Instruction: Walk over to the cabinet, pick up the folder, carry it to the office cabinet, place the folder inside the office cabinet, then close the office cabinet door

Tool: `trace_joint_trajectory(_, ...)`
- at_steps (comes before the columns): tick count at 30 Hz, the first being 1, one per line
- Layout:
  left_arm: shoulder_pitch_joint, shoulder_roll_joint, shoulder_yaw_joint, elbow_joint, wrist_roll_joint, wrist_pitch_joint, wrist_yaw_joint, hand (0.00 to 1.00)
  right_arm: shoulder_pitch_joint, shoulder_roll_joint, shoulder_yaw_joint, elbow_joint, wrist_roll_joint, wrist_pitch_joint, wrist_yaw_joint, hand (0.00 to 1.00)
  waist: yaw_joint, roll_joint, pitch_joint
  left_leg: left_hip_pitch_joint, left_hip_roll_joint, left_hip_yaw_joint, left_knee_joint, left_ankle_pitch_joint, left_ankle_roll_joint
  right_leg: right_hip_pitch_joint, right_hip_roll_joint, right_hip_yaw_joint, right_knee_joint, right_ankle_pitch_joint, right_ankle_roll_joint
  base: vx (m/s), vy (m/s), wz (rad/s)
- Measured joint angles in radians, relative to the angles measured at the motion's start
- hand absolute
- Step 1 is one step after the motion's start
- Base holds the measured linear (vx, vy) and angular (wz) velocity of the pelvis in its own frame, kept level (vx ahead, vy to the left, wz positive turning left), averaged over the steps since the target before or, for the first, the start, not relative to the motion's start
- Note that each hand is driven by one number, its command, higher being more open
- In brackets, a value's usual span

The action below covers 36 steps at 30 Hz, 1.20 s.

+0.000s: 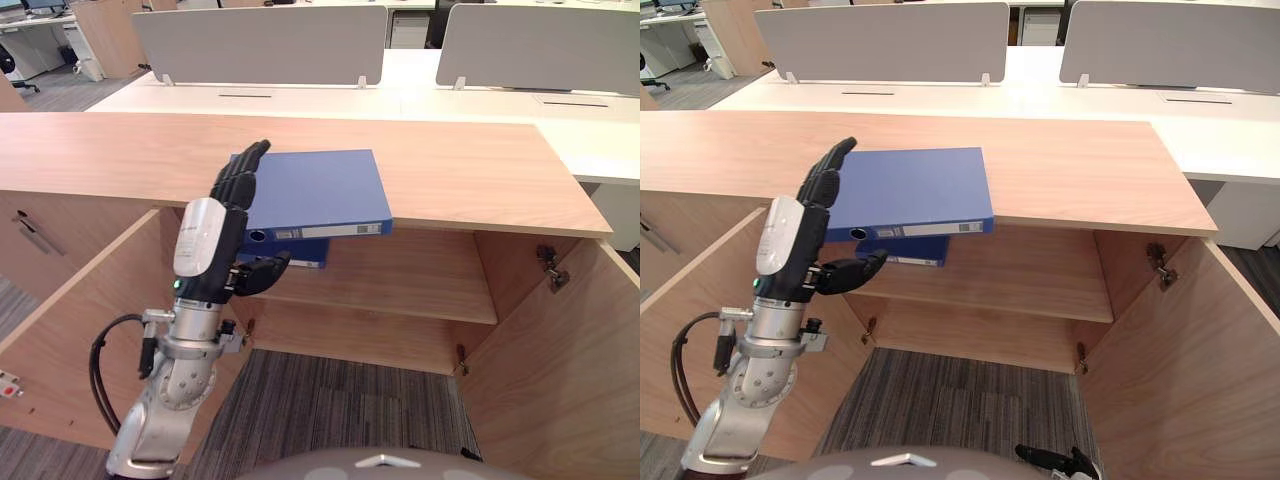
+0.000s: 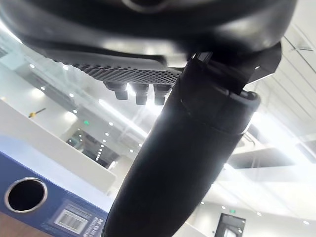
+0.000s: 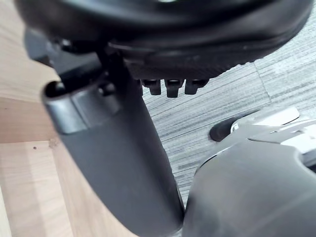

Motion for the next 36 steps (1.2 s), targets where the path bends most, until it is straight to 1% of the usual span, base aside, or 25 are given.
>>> trace_joint_trajectory(3,-0.014,0.026,-0.037,0.004,0.035,-0.002,-0.004,1.00,0.002,-0.002,0.004,0.000,0.000,0.000,0.007,1.00,-0.001,0.001,-0.010,0.006,0.000,0.013,-0.006,0.000,0.000,-0.004,0.000,0.013,0.000,0.001,0.001,0.00,0.011,-0.12)
trace_joint_trajectory(4,-0.019,0.039,-0.041,0.024,0.066,-0.016,-0.005,1.00,0.002,-0.004,0.004,0.000,0.000,0.001,0.007,1.00,-0.001,0.003,-0.014,0.013,-0.001,0.015,-0.017,0.001,0.000,-0.003,0.001,0.014,-0.002,0.001,0.000,0.01,0.008,-0.09)
trace_joint_trajectory(5,-0.037,0.056,-0.053,0.055,0.085,-0.018,-0.005,1.00,0.003,-0.005,0.004,0.000,0.000,0.002,0.007,1.00,-0.002,0.004,-0.017,0.017,-0.002,0.015,-0.020,0.002,0.000,-0.002,0.001,0.015,-0.003,0.001,0.000,0.01,0.005,-0.06)
trace_joint_trajectory(7,-0.061,0.077,-0.074,0.104,0.124,-0.011,-0.005,1.00,0.002,-0.007,0.004,-0.001,0.000,0.003,0.007,1.00,-0.004,0.005,-0.018,0.022,-0.005,0.015,-0.032,0.006,0.002,-0.002,0.000,0.015,-0.007,0.002,0.000,0.00,0.001,-0.02)
trace_joint_trajectory(9,-0.072,0.079,-0.081,0.148,0.155,-0.009,-0.006,1.00,0.002,-0.008,0.005,-0.002,0.000,0.003,0.007,1.00,-0.007,0.008,-0.020,0.026,-0.007,0.015,-0.047,0.012,0.002,-0.002,-0.001,0.015,-0.015,0.004,0.001,0.00,0.000,0.00)
trace_joint_trajectory(12,-0.086,0.079,-0.082,0.195,0.206,0.017,-0.004,1.00,0.002,-0.008,0.005,-0.002,0.000,0.004,0.007,1.00,-0.011,0.002,-0.016,0.029,-0.010,0.016,-0.061,0.015,0.004,-0.001,-0.002,0.014,-0.023,0.005,0.001,0.00,0.000,0.00)
trace_joint_trajectory(16,-0.087,0.079,-0.084,0.211,0.267,0.045,-0.002,1.00,0.001,-0.008,0.005,-0.002,0.001,0.004,0.007,1.00,-0.017,-0.003,-0.012,0.038,-0.011,0.016,-0.072,0.015,0.004,0.008,-0.002,0.015,-0.034,0.009,-0.005,0.01,-0.002,0.00)
trace_joint_trajectory(17,-0.089,0.079,-0.088,0.213,0.285,0.054,0.002,0.00,0.001,-0.008,0.005,-0.002,0.001,0.004,0.007,1.00,-0.019,-0.003,-0.011,0.041,-0.011,0.016,-0.075,0.015,0.004,0.011,-0.002,0.015,-0.037,0.010,-0.007,0.02,-0.017,-0.03)
trace_joint_trajectory(20,-0.098,0.074,-0.101,0.236,0.314,0.061,0.020,0.00,0.000,-0.009,0.005,-0.003,0.001,0.004,0.007,1.00,-0.025,0.003,-0.008,0.045,-0.011,0.017,-0.079,0.015,0.004,0.014,-0.002,0.015,-0.040,0.012,-0.010,0.00,0.000,0.00)
trace_joint_trajectory(21,-0.098,0.065,-0.101,0.240,0.337,0.074,0.027,0.00,0.000,-0.009,0.005,-0.004,0.001,0.004,0.007,1.00,-0.029,0.006,-0.006,0.046,-0.011,0.018,-0.080,0.015,0.004,0.013,-0.002,0.016,-0.041,0.012,-0.010,0.00,0.000,0.00)
trace_joint_trajectory(24,-0.100,0.052,-0.100,0.242,0.352,0.087,0.050,0.00,0.001,-0.009,0.004,-0.005,0.001,0.004,0.007,1.00,-0.032,0.009,-0.001,0.050,-0.011,0.021,-0.085,0.015,0.004,0.014,-0.003,0.017,-0.041,0.012,-0.010,-0.02,-0.010,-0.03)
trace_joint_trajectory(27,-0.124,0.021,-0.095,0.242,0.360,0.098,0.082,0.00,0.005,-0.010,0.004,-0.005,0.001,0.006,0.007,1.00,-0.032,0.011,0.000,0.053,-0.013,0.022,-0.089,0.015,0.004,0.014,-0.004,0.018,-0.043,0.013,-0.008,-0.01,-0.003,-0.01)
trace_joint_trajectory(32,-0.130,-0.024,-0.060,0.221,0.358,0.096,0.135,0.00,0.002,-0.010,0.005,-0.008,0.001,0.006,0.007,1.00,-0.043,0.011,0.002,0.053,-0.014,0.025,-0.089,0.014,0.003,0.016,-0.005,0.021,-0.052,0.016,-0.005,-0.01,-0.002,-0.01)
trace_joint_trajectory(36,-0.128,-0.049,-0.054,0.208,0.348,0.097,0.138,0.00,0.002,-0.010,0.005,-0.009,0.002,0.006,0.007,1.00,-0.046,0.014,0.004,0.051,-0.013,0.025,-0.089,0.014,0.003,0.016,-0.005,0.021,-0.056,0.016,-0.003,0.00,0.000,0.00)
